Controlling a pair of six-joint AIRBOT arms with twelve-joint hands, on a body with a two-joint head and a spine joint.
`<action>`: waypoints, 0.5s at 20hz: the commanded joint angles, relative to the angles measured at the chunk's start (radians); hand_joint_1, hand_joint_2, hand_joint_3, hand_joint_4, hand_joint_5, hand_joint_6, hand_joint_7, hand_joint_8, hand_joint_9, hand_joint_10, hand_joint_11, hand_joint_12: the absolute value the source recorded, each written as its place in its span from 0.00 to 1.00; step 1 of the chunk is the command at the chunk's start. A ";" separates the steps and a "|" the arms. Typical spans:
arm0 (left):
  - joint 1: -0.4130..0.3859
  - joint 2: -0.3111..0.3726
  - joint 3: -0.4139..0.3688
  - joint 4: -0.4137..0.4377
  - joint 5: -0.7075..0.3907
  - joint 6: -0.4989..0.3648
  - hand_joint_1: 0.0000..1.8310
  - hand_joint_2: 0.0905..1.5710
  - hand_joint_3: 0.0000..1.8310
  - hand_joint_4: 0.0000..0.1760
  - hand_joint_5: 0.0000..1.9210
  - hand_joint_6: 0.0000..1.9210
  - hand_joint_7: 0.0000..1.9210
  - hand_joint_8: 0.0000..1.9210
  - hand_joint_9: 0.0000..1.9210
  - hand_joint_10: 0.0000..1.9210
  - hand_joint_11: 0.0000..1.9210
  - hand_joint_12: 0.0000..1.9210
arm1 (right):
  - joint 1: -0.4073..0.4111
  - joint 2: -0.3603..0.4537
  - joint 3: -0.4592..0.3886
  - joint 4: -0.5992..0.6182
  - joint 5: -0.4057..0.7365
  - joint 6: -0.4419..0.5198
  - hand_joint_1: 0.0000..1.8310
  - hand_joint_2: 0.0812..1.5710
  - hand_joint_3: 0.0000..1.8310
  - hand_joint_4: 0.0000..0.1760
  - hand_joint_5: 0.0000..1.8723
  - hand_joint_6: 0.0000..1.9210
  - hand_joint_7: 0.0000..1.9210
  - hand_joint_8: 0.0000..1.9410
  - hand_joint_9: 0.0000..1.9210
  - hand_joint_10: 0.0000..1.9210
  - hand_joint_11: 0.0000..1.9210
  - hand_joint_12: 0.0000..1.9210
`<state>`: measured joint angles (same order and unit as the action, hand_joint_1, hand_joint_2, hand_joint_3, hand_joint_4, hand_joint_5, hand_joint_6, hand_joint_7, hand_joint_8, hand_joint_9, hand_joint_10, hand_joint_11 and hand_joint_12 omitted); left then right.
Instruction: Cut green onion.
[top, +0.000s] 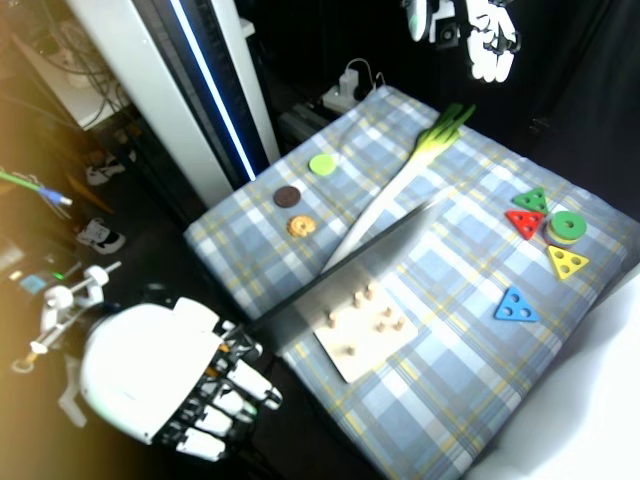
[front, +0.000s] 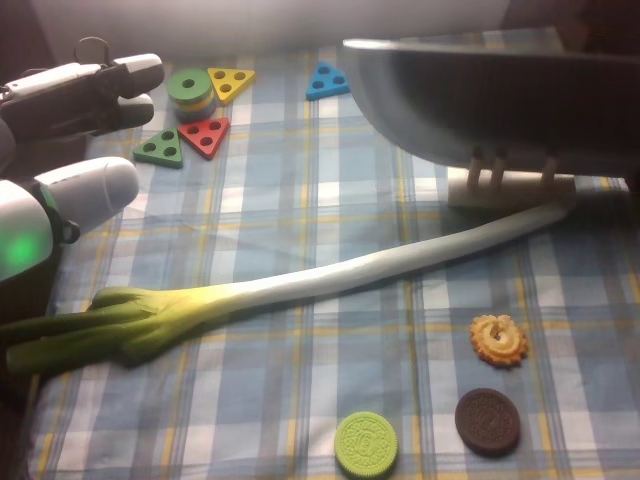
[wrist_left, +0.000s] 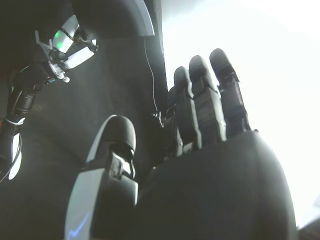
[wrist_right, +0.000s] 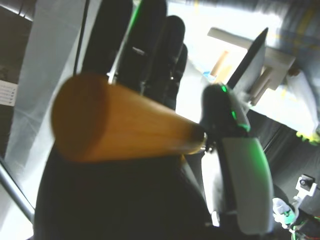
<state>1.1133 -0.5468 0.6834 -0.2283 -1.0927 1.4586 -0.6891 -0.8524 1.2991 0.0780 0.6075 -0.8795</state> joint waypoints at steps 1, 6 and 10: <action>-0.005 -0.006 0.001 -0.006 -0.126 -0.007 0.21 0.91 0.00 0.18 0.15 0.00 0.26 0.00 0.24 0.00 0.10 0.29 | 0.021 0.011 0.010 0.037 0.131 0.002 0.02 0.97 0.00 0.91 0.29 1.00 0.45 1.00 0.54 1.00 0.61 1.00; 0.002 -0.006 0.000 -0.006 -0.128 -0.007 0.22 0.91 0.00 0.21 0.15 0.00 0.28 0.01 0.26 0.00 0.11 0.28 | 0.039 0.012 0.008 0.070 0.133 -0.059 0.01 0.97 0.00 0.81 0.27 1.00 0.41 1.00 0.48 1.00 0.55 1.00; 0.007 -0.006 0.000 -0.007 -0.129 -0.007 0.19 0.92 0.00 0.19 0.15 0.00 0.28 0.00 0.27 0.00 0.12 0.27 | 0.048 0.024 0.007 0.077 0.145 -0.060 0.04 0.97 0.00 0.71 0.19 1.00 0.29 1.00 0.37 1.00 0.44 1.00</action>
<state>1.1263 -0.5468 0.6834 -0.2287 -1.0927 1.4586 -0.6605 -0.8471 1.2991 0.1234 0.6098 -0.9459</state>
